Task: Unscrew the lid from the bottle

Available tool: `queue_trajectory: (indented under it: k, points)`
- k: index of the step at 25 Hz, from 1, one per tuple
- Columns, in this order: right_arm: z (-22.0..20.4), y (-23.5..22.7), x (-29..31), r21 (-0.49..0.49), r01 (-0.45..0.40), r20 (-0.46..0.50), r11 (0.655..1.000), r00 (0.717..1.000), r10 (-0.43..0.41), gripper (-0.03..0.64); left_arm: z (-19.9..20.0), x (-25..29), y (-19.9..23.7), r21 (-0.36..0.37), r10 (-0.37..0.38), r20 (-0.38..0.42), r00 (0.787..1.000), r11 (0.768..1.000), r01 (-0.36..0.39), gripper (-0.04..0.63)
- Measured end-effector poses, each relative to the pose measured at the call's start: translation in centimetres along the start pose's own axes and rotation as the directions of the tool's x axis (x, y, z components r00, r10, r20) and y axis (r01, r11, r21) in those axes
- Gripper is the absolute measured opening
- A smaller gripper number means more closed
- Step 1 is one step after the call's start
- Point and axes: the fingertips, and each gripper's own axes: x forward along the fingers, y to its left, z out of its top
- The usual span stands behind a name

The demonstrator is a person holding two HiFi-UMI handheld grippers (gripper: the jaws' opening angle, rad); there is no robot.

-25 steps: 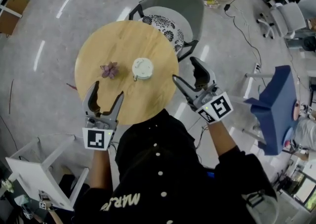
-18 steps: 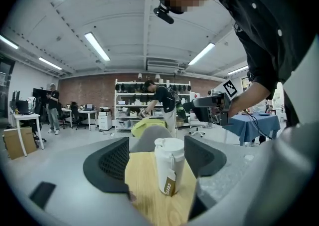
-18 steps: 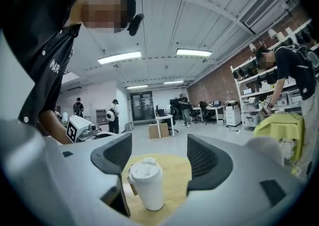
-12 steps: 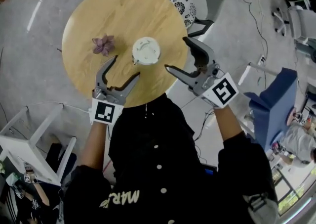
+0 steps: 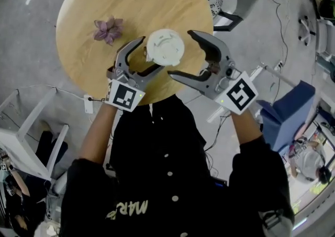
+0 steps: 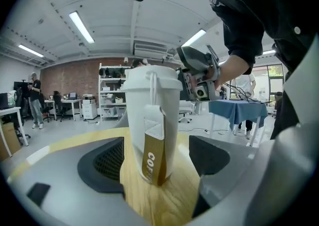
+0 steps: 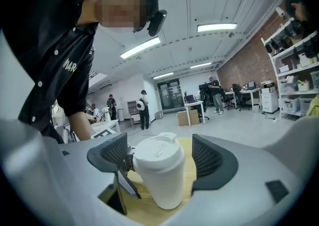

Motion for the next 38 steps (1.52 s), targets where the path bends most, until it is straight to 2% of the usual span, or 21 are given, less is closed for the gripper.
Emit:
queue_trajectory:
  k: [3, 7, 12, 14, 22, 27, 29, 31, 33, 35, 38]
  points:
    - [-0.6, -0.1, 0.9, -0.005, -0.032, -0.006, 0.999, 0.999, 0.032, 0.403, -1.4, 1.0, 0.2, 0.011, -0.017, -0.027, 1.000, 1.000, 0.017, 0.390]
    - [-1.1, -0.1, 1.7, -0.021, -0.057, -0.011, 0.998, 0.998, 0.057, 0.412, -1.6, 2.2, 0.3, 0.013, -0.028, 0.003, 1.000, 1.000, 0.028, 0.390]
    - [-1.4, 0.1, 2.7, -0.046, -0.068, -0.020, 0.997, 0.998, 0.067, 0.428, -2.6, 3.2, 0.5, 0.016, -0.034, -0.034, 0.999, 0.999, 0.035, 0.387]
    - [-1.5, 0.3, 3.0, -0.063, -0.071, -0.031, 0.995, 0.997, 0.069, 0.437, -2.5, 3.3, 0.5, 0.013, -0.035, -0.024, 0.999, 0.999, 0.035, 0.351]
    - [-2.5, 0.1, 4.7, -0.136, -0.015, -0.074, 0.991, 0.997, 0.005, 0.453, -2.3, 3.4, 0.5, 0.014, -0.043, -0.011, 0.999, 0.999, 0.043, 0.347]
    - [-2.7, -0.1, 5.0, -0.174, -0.031, -0.083, 0.984, 0.996, 0.017, 0.453, -2.5, 3.4, 0.6, 0.014, -0.057, -0.026, 0.998, 0.998, 0.057, 0.345]
    - [-2.8, 0.1, 5.0, -0.186, -0.077, -0.092, 0.979, 0.994, 0.060, 0.451, -2.5, 3.3, 0.5, 0.023, -0.074, -0.033, 0.997, 0.997, 0.075, 0.345]
    - [-2.9, 0.4, 4.8, -0.209, -0.164, -0.109, 0.964, 0.984, 0.144, 0.453, -2.4, 3.3, 0.4, 0.033, -0.094, -0.038, 0.995, 0.995, 0.095, 0.345]
    - [-2.8, 0.8, 4.5, -0.235, -0.290, -0.132, 0.928, 0.955, 0.265, 0.453, -2.3, 3.3, 0.4, 0.043, -0.120, -0.042, 0.992, 0.992, 0.122, 0.344]
    - [-2.8, 1.0, 4.4, -0.246, -0.403, -0.151, 0.881, 0.914, 0.376, 0.451, -2.2, 3.4, 0.4, 0.053, -0.148, -0.045, 0.988, 0.987, 0.150, 0.344]
    - [-2.9, 1.2, 4.6, -0.240, -0.481, -0.172, 0.843, 0.876, 0.451, 0.453, -2.3, 3.3, 0.5, 0.055, -0.167, -0.047, 0.985, 0.984, 0.170, 0.344]
